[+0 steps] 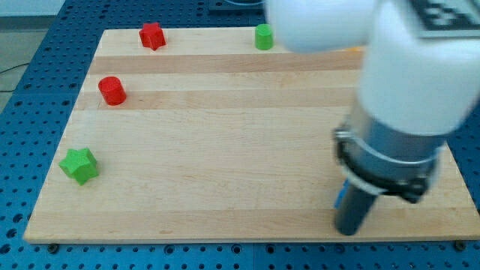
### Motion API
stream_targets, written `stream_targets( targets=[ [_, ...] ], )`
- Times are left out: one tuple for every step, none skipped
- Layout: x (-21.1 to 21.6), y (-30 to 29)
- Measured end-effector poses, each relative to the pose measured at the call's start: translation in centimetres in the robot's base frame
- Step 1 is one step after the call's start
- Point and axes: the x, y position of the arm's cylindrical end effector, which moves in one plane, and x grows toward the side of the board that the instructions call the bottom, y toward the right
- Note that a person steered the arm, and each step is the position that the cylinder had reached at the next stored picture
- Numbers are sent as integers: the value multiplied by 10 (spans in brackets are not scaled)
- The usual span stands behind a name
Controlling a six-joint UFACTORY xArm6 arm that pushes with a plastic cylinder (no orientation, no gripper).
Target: Push the green star towards the left side of the blue cube
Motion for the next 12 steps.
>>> stream_targets(
  targets=[
    [-21, 2],
    [-19, -91],
    [-12, -227],
    [-4, -372],
    [-19, -440],
    [-64, -432],
    [-110, -425],
    [-93, -326],
    [-93, -380],
    [-69, -416],
    [-70, -327],
    [-59, -248]
  ],
)
